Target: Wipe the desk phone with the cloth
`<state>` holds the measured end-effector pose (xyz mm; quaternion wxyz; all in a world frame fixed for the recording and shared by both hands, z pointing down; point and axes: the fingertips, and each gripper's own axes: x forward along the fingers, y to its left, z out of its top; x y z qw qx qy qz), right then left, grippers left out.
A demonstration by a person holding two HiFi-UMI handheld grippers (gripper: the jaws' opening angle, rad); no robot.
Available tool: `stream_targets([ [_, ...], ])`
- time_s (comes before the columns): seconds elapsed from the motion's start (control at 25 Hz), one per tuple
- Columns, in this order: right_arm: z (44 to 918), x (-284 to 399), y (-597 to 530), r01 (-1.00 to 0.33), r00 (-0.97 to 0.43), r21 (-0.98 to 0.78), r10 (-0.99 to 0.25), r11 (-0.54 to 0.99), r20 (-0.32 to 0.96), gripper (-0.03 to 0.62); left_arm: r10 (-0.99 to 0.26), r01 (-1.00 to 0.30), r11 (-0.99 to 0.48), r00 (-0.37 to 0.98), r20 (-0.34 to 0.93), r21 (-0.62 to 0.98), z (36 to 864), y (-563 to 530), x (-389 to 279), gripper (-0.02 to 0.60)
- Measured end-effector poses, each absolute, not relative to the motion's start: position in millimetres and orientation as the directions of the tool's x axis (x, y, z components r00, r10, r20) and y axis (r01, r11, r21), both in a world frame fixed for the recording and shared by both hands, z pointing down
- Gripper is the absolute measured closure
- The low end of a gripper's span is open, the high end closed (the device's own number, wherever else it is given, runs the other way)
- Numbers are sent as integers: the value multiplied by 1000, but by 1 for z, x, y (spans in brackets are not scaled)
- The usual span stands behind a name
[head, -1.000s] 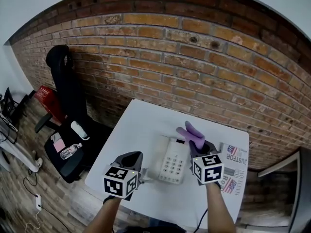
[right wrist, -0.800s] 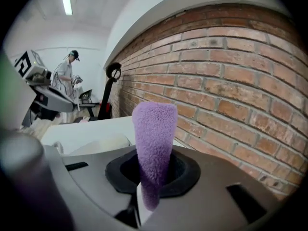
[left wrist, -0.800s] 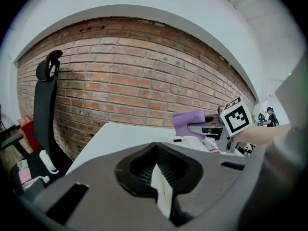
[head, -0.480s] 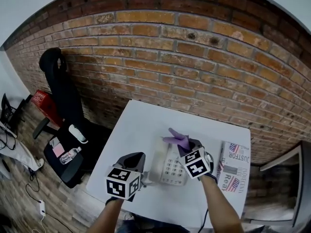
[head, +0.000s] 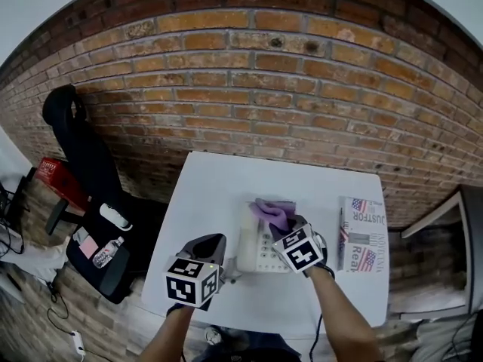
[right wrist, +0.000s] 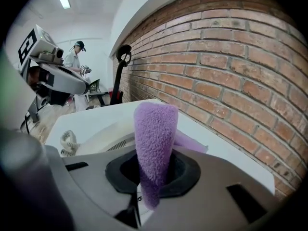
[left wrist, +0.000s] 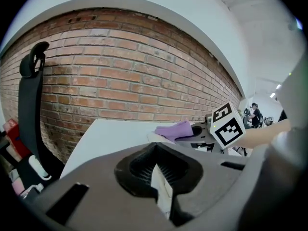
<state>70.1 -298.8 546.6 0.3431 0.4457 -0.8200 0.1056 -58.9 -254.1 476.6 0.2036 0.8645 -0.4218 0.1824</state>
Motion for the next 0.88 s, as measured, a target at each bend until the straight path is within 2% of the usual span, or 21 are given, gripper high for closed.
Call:
stream_targets([
  [0.88,567,54,-219,-865,-321,69,-655,496,684,549,-557,-708,-670,679,478,224,485,-220,-62,577],
])
